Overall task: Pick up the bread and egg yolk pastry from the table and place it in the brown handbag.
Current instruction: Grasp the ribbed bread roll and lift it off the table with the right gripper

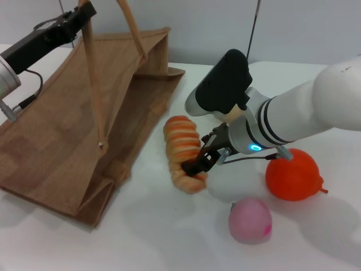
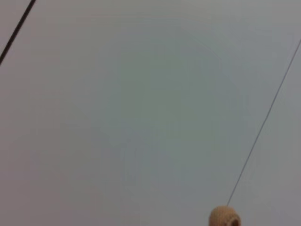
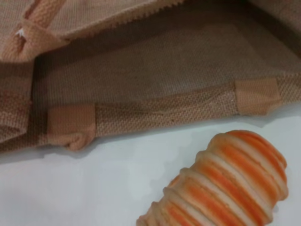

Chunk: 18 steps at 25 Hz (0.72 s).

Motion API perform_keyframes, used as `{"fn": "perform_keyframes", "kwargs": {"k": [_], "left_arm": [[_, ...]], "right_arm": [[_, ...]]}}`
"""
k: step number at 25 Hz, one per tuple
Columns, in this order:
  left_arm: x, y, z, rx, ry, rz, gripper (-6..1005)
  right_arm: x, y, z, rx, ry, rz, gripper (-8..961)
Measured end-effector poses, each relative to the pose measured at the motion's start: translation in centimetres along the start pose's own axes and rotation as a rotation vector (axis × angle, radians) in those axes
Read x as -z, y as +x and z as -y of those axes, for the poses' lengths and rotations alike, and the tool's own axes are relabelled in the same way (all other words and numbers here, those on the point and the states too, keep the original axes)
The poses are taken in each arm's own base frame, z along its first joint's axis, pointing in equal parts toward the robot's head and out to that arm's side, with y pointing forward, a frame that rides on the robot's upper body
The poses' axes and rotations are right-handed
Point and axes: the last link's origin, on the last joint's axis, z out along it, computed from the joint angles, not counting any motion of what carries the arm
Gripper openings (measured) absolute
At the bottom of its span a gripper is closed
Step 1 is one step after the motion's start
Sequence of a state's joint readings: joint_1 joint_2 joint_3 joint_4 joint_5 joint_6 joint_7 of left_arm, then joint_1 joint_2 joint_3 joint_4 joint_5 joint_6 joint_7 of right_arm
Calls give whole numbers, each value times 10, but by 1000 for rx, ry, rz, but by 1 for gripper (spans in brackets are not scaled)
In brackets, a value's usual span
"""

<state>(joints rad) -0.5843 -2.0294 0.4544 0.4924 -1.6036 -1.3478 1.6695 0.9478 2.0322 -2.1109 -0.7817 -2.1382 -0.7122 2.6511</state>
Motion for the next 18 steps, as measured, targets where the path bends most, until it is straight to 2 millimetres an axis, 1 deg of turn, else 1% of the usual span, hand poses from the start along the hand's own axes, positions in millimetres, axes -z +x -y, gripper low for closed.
{"fn": "perform_keyframes", "kwargs": {"k": [4,12,18], "left_arm": [[0,1,0,1,1,-10,121],[0,2,-1,2,-7,-13,122],[2,2,0,3,-4,-14,122]], "right_arm": [[0,1,-1,5,-3,-7,836],[0,-1,-6,38,-12,-9,733],[2,-4,-17,90,-34,3,649]]}}
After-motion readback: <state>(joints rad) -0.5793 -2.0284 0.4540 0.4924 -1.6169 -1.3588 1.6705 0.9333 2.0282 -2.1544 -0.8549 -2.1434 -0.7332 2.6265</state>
